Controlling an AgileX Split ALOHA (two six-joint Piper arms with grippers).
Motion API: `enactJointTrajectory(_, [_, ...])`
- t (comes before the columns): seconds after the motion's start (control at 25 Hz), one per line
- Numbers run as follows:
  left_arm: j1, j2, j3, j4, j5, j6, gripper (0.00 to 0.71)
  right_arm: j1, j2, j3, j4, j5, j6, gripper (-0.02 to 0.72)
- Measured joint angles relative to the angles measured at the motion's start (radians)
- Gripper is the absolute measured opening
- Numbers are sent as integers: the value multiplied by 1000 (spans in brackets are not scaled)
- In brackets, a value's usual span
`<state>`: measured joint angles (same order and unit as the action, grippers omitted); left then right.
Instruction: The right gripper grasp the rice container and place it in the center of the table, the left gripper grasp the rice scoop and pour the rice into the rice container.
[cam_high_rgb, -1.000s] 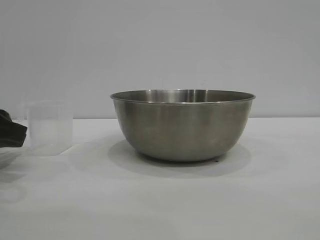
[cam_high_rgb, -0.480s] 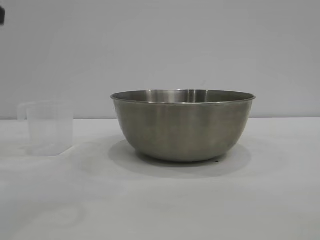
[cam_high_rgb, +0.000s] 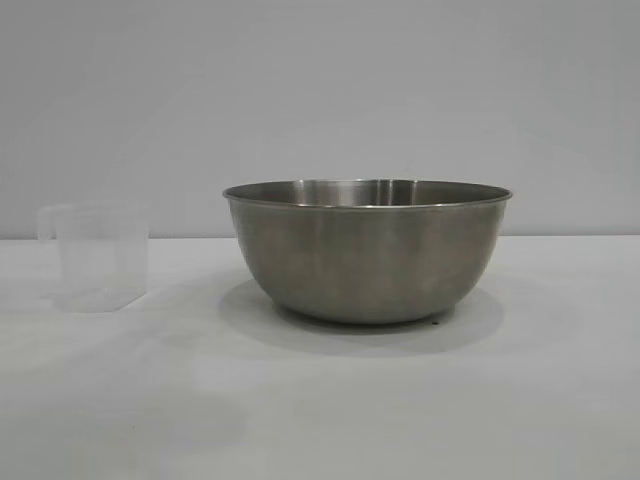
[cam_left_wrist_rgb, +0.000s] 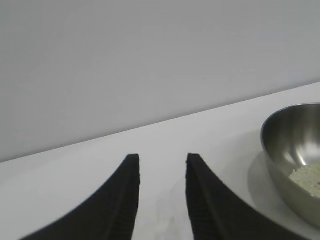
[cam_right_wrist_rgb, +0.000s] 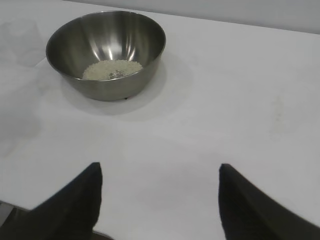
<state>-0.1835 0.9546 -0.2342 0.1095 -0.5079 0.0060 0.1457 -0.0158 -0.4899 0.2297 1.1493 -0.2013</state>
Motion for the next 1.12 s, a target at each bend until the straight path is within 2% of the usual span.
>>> enactJointTrajectory(0.12, [0,-116,0,13,132,4,178,0,0,0,0,0,0,422])
enactJointTrajectory(0.32, [0,-314,-67,13,486,4,178,0,0,0,0,0,0,422])
enactJointTrajectory(0.68, [0,-611,-167,13,990,6,178,0,0,0,0,0,0,422])
enactJointTrajectory(0.88, [0,-776,-207,-9,1197,7,178,0,0,0,0,0,0,422])
enactJointTrajectory(1.12, [0,-894,-229,-34,1395,29,178,0,0,0,0,0,0,422])
